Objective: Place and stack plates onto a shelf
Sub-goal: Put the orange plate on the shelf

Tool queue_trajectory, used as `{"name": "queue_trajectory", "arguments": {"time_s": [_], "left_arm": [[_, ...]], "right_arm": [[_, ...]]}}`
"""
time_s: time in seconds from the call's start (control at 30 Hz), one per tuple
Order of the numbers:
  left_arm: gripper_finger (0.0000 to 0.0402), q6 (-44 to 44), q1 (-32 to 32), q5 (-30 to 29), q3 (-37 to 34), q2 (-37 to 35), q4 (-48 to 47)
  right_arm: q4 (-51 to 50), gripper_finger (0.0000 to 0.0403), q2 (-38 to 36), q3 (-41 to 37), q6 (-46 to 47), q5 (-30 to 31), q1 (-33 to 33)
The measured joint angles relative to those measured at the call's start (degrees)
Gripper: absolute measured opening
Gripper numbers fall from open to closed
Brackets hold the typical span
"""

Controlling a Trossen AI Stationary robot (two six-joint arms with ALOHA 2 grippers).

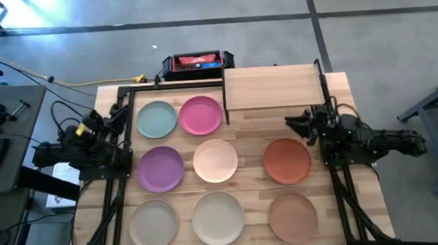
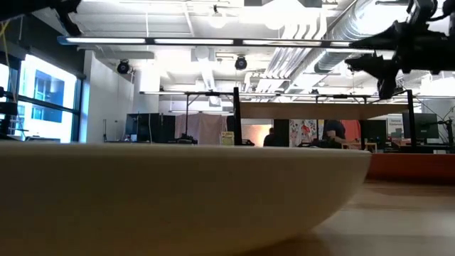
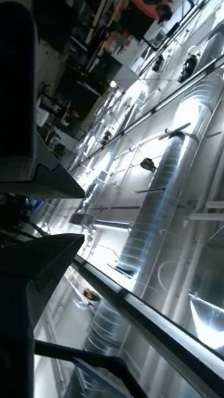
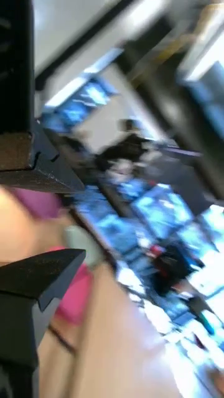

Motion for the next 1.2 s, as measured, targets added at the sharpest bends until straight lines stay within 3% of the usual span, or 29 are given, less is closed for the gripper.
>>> {"name": "queue_trajectory", "arguments": {"time_s": [0.13,0.4,0.6,0.8,1.03,1.2], "left_arm": [[0.0090,2.7,0.0,0.0,5.5,2.1,-6.1],[0.0090,4.2,0.0,-0.1,17.5,10.2,-17.2],[0.0090,7.0,0.0,-0.8,25.5,16.4,-24.3],[0.0090,13.0,0.0,-1.8,30.8,20.0,-28.7],[0.0090,11.1,0.0,-3.3,31.5,20.5,-33.7],[0.0090,8.6,0.0,-3.3,31.5,20.5,-38.8]], "right_arm": [[6.8,0.0142,0.0,0.6,-0.6,4.1,0.0],[8.2,0.0142,0.0,9.6,-5.9,1.3,0.0],[-3.5,0.0142,3.7,19.7,-6.8,0.5,0.0],[-15.1,0.0142,13.5,30.0,-2.4,0.3,0.0],[-31.0,0.0142,25.0,40.1,5.5,-1.8,0.0],[-36.7,0.0142,31.4,43.5,10.7,-6.2,0.0]]}}
